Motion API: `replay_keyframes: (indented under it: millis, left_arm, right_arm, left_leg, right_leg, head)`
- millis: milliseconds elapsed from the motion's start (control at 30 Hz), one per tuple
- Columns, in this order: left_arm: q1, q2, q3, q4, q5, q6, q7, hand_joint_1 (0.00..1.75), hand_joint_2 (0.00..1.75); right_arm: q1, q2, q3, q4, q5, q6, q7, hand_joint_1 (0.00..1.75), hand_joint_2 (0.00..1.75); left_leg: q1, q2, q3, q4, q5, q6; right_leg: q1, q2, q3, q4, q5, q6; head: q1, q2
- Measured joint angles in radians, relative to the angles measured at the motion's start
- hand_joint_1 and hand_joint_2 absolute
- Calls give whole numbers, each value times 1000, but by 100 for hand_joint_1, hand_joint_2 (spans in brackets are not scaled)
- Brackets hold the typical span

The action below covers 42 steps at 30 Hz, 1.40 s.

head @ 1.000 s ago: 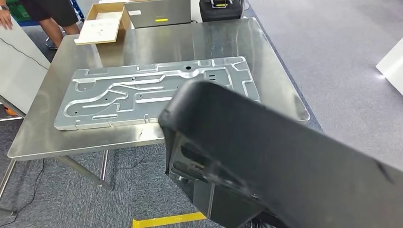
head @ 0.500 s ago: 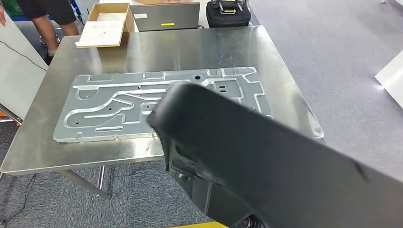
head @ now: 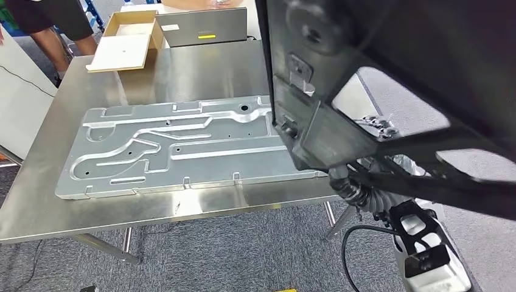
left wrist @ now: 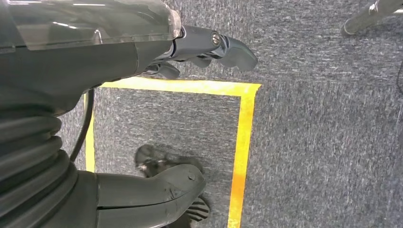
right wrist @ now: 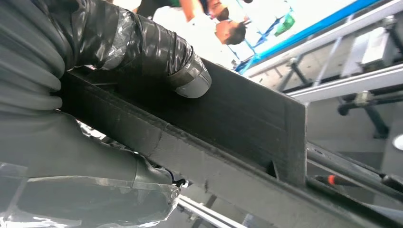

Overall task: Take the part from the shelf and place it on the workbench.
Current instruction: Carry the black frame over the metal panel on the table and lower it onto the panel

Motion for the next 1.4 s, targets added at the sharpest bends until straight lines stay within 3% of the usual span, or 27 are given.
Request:
replay_keyframes:
  millis: [67,133,267,333,400,433,467,500,567,633,700,800,900,933,967,1000,1067,1133,1233,1300,1333,1400]
  left_arm:
    - [0,0,0,0,0,0,0,0,175]
    - [0,0,0,0,0,-1,0,0,175]
    - [0,-1,-1,0,-2,-1,0,0,175]
    - [-6,-1,-4,0,-4,-2,-1,0,175]
    - [-10,-1,-7,0,-5,-2,-1,0,175]
    - [-11,-1,-8,0,-5,-2,-1,0,175]
    - [-11,-1,-9,0,-6,-2,-1,0,175]
    - [-11,-1,-10,0,-6,-2,-1,0,175]
    - [-11,-1,-13,0,-6,-2,-1,0,175]
    - [-13,-1,-16,0,-6,-2,-1,0,175]
    - [-14,-2,-17,0,-6,-2,-1,0,175]
    - [-16,-3,-18,0,-6,-3,-1,0,175]
    - [-16,-2,-19,0,-3,-3,-2,0,175]
    - [-15,-2,-19,0,-2,-4,-1,0,175]
    - [-15,-2,-20,0,-1,-4,-1,0,175]
    - [-15,-2,-21,0,0,-4,-1,0,175]
    - [-16,-1,-23,0,3,-5,-2,0,175]
    - [-17,0,-24,0,5,-9,-3,0,175]
    - [-17,0,-25,0,7,-17,-11,0,175]
    - [-17,0,-26,0,10,-24,-24,0,175]
    - [-17,0,-27,0,12,-28,-30,0,175]
    - [-16,0,-28,0,16,-37,-41,0,175]
  right_arm:
    - [-10,-2,-11,11,2,3,-1,175,175]
    - [-18,-2,-18,20,6,3,-1,175,175]
    - [-30,-6,-34,51,61,-6,9,175,175]
    - [-45,-13,-44,90,116,-21,21,175,175]
    - [-56,-25,-53,144,180,-41,32,175,175]
    - [-58,-31,-56,171,204,-51,35,175,175]
    - [-60,-37,-57,195,218,-57,37,175,175]
    - [-61,-41,-59,213,225,-62,37,175,175]
    - [-68,-46,-61,238,230,-65,36,175,175]
    - [-75,-49,-63,256,232,-66,36,175,175]
    - [-78,-51,-65,271,233,-67,36,175,175]
    - [-83,-53,-65,285,256,-70,52,175,175]
    - [-110,-66,-54,341,391,-98,116,175,175]
    - [-127,-76,-43,381,459,-105,141,175,175]
    - [-150,-86,-25,432,530,-105,167,175,175]
    - [-179,-95,0,491,597,-100,192,175,175]
    - [-243,-108,59,612,702,-84,230,175,175]
    - [-308,-113,118,720,759,-75,245,175,175]
    - [-400,-105,211,864,817,-65,247,175,175]
    - [-461,-90,284,960,858,-59,238,175,175]
    - [-490,-80,318,1007,874,-57,231,175,175]
    - [-542,-56,382,1096,893,-52,221,175,175]
  left_leg:
    - [2,1,41,-129,85,-1]
    - [-2,3,65,-211,114,8]
    - [-1,2,69,-228,122,37]
    - [2,3,71,-233,124,47]
    - [1,3,71,-232,122,52]
    - [0,2,72,-232,121,53]
    - [0,1,74,-232,120,54]
    - [0,0,77,-232,117,53]
    - [0,-2,86,-231,110,49]
    - [-3,-3,87,-230,105,42]
    - [-6,-3,84,-230,104,34]
    - [-5,-1,73,-202,79,19]
    - [-4,-1,-11,-25,0,9]
    - [-3,-1,-41,29,-14,7]
    - [-3,0,-56,49,-8,7]
    - [-3,0,-52,29,17,8]
    - [-4,1,0,-99,90,13]
    - [-8,1,44,-202,127,22]
    - [-11,-1,51,-224,132,36]
    - [-6,0,55,-233,139,47]
    - [-3,0,57,-237,142,52]
    - [-3,0,57,-238,143,55]
  right_leg:
    - [-2,-1,10,4,-10,8]
    - [0,-1,10,10,-17,19]
    - [1,-1,4,26,-36,41]
    - [-2,-1,-32,104,-83,51]
    - [-3,-2,-101,238,-139,57]
    - [-3,-2,-129,285,-148,59]
    - [-4,-2,-141,297,-137,59]
    - [-4,-2,-132,268,-107,57]
    - [-3,-1,-73,134,-26,49]
    - [3,-1,-31,37,9,40]
    - [7,0,-28,18,4,32]
    - [-1,-1,-19,5,3,18]
    - [-2,-3,-12,1,2,8]
    - [-1,-3,-12,2,1,7]
    - [-1,-3,-12,3,1,6]
    - [0,-3,-11,5,0,6]
    - [0,-1,-11,10,-3,9]
    - [3,1,-16,17,-5,17]
    - [5,1,-20,16,-2,29]
    - [3,0,-28,37,-19,38]
    - [2,-1,-45,74,-42,43]
    - [-3,-2,-103,199,-101,51]
  head:
    - [0,0]
    - [0,0]
    - [0,0]
    - [0,0]
    - [0,0]
    - [0,0]
    - [0,0]
    - [0,0]
    - [0,0]
    - [0,0]
    - [0,0]
    - [0,0]
    - [0,0]
    - [0,0]
    - [0,0]
    - [0,0]
    - [0,0]
    - [0,0]
    - [0,0]
    - [0,0]
    - [1,0]
    - [1,0]
